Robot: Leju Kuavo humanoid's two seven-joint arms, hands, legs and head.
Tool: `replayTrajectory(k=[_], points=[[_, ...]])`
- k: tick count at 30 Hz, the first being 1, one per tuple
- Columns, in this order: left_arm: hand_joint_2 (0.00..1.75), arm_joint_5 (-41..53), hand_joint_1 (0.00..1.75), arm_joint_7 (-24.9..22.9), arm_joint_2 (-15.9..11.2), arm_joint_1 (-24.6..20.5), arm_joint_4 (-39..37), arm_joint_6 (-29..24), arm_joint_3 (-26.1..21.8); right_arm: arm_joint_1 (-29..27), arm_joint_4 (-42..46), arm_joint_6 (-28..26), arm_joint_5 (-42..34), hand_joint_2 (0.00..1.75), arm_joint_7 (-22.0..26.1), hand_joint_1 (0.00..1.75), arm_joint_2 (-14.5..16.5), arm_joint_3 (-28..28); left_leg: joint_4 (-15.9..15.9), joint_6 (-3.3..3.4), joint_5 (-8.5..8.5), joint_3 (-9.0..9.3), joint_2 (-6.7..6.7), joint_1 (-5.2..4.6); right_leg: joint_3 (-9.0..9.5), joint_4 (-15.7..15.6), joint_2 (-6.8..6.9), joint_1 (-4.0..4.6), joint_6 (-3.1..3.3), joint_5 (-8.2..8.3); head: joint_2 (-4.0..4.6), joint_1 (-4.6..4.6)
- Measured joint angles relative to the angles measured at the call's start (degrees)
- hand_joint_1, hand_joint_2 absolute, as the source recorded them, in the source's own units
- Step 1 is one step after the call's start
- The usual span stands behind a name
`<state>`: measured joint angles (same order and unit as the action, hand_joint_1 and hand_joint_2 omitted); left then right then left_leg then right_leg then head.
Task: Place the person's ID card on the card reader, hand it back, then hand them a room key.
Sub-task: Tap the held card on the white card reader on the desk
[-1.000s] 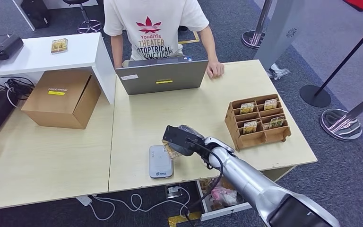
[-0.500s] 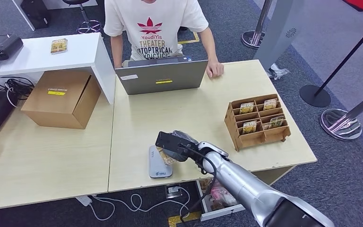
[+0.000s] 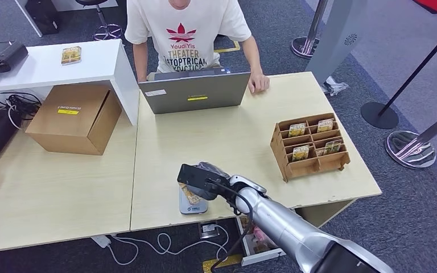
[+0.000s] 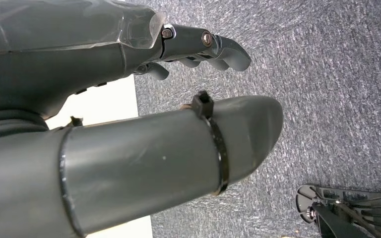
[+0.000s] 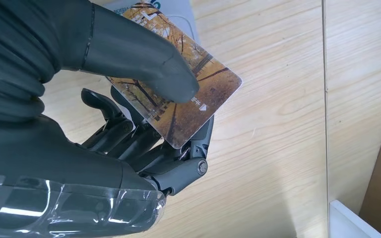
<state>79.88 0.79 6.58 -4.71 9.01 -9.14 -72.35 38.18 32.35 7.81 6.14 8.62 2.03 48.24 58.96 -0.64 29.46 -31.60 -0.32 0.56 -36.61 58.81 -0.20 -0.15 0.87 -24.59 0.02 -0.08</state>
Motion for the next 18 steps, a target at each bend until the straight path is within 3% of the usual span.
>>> replayTrajectory(k=[18], points=[[0.00, 1.6, 0.00, 0.4, -0.1, 0.0, 0.0, 1.0, 1.1, -0.9, -1.8, -0.7, 0.9, 1.75, -0.9, 1.75, 0.8, 0.0, 0.0, 0.00, 0.00, 0.00, 0.00, 0.00, 0.00, 0.0, 0.00, 0.00, 0.00, 0.00, 0.00, 0.00]])
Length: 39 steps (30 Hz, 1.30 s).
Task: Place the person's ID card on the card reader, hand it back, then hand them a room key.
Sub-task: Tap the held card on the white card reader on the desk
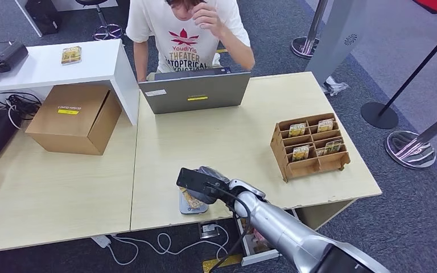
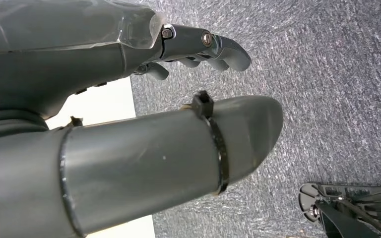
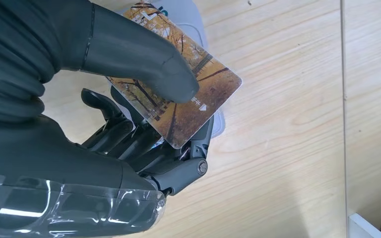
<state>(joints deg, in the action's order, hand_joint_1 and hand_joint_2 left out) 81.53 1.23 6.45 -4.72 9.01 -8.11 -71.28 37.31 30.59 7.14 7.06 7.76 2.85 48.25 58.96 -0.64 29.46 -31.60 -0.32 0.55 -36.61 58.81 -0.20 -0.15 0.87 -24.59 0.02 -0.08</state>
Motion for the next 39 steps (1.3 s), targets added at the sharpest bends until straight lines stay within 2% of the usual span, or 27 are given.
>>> replayTrajectory(k=[17, 28, 39], points=[[0.00, 1.6, 0.00, 1.2, -0.1, -0.1, 0.0, 0.7, 2.0, 0.4, -7.0, 2.4, 1.0, 1.75, -1.0, 1.75, 1.4, 0.0, 0.0, -0.01, 0.01, 0.07, 0.03, 0.00, 0.04, 0.0, -0.04, 0.00, 0.00, 0.00, 0.00, -0.01], [0.00, 0.3, 0.00, 0.7, -0.7, -0.1, 0.0, 0.5, 2.3, 1.7, -9.3, 5.9, 1.2, 1.75, -2.0, 1.75, 3.1, 0.0, 0.0, -0.02, 0.00, 0.23, 0.15, 0.01, 0.14, 0.0, -0.17, 0.01, 0.02, 0.02, 0.00, 0.01], [0.00, -0.1, 0.00, 0.5, -0.9, -0.1, 0.0, 0.2, 2.3, 2.3, -10.3, 6.9, 1.6, 1.75, -2.2, 1.75, 4.5, 1.4, 0.0, -0.03, 0.00, 0.25, 0.15, 0.01, 0.18, 0.0, -0.17, 0.01, 0.06, 0.04, 0.00, -0.01]])
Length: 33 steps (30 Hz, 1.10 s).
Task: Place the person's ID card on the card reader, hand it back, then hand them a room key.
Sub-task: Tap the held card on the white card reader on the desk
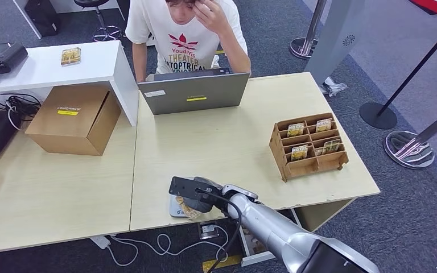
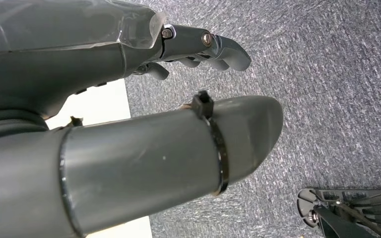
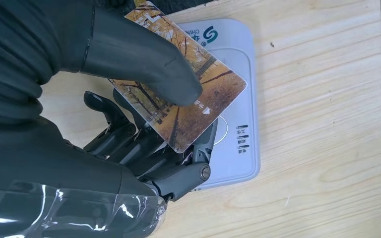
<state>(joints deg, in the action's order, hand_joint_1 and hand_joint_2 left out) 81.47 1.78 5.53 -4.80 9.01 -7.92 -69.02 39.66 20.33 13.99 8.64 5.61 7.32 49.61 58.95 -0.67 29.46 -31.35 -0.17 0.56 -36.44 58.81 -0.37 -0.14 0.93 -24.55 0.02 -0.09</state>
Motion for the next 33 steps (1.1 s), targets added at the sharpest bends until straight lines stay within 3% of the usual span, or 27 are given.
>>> replayTrajectory(k=[7, 14, 27, 33], points=[[0.00, -0.6, 0.00, -0.6, 0.2, 0.0, 0.0, -1.6, 0.0, 0.4, -0.3, 0.7, -1.1, 1.75, 1.2, 1.75, 0.6, 0.1, 0.0, 0.00, 0.00, -0.01, -0.01, 0.00, 0.00, 0.0, 0.01, 0.00, 0.00, 0.00, 0.00, 0.01], [0.00, -1.6, 0.00, -0.6, 2.2, -0.1, 0.0, -6.1, -0.2, 0.5, 0.2, 1.7, -2.1, 1.75, 5.4, 1.75, 0.8, 0.1, 0.0, 0.01, 0.00, -0.06, -0.03, 0.00, -0.01, 0.0, 0.05, 0.00, 0.00, 0.00, 0.00, 0.01], [0.00, -2.3, 0.00, -0.6, 3.5, -0.1, 0.0, -6.7, -0.7, 2.7, 3.9, 0.7, -5.5, 1.75, 7.7, 1.75, 0.8, -0.3, 0.0, 0.01, 0.00, -0.08, -0.04, 0.00, -0.06, 0.0, 0.06, -0.01, 0.00, 0.00, 0.00, 0.01], [0.00, -2.3, 0.00, -1.0, 2.6, -0.1, 0.0, -2.3, -0.7, 3.1, 5.9, -0.8, -6.6, 1.75, 8.0, 1.75, 0.8, -1.1, 0.0, 0.01, 0.00, -0.09, -0.04, 0.00, -0.06, 0.0, 0.05, 0.00, 0.00, 0.00, 0.00, 0.01]])
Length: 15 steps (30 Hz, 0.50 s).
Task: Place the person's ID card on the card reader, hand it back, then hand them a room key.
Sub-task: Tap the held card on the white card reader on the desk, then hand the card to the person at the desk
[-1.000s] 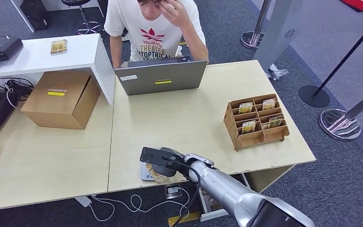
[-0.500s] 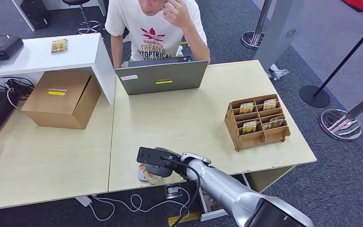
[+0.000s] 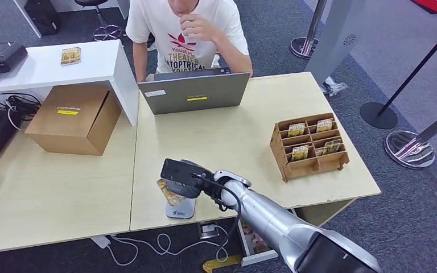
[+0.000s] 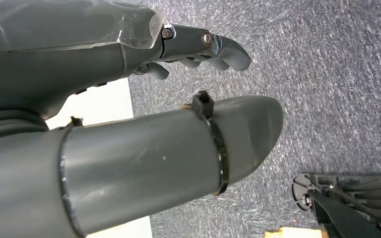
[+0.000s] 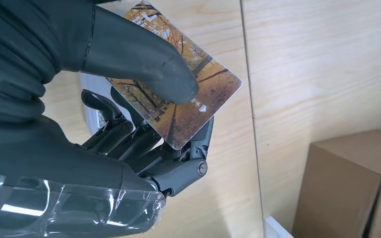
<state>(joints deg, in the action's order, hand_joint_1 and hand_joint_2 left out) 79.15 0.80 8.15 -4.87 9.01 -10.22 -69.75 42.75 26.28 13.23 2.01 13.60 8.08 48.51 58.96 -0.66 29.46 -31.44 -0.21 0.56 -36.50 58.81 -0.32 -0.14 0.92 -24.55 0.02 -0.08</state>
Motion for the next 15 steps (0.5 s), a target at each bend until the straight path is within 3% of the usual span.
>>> replayTrajectory(k=[9, 15], points=[[0.00, -0.1, 0.00, 0.6, -0.9, 0.1, 0.0, 0.9, -0.4, 0.6, 5.3, -3.5, -2.4, 1.75, 0.8, 1.75, -1.2, -3.3, 0.0, 0.00, -0.01, 0.00, 0.00, -0.02, -0.02, 0.0, 0.01, 0.00, 0.00, 0.00, 0.00, -0.01], [0.00, 1.4, 0.00, 1.2, -1.0, 0.1, 0.0, 1.9, -0.4, -1.1, 13.4, -7.8, -2.3, 1.75, -0.1, 1.75, -4.7, -9.2, 0.0, 0.02, 0.00, -0.05, -0.04, -0.06, -0.03, 0.0, 0.03, -0.03, -0.01, 0.00, 0.00, -0.01]])
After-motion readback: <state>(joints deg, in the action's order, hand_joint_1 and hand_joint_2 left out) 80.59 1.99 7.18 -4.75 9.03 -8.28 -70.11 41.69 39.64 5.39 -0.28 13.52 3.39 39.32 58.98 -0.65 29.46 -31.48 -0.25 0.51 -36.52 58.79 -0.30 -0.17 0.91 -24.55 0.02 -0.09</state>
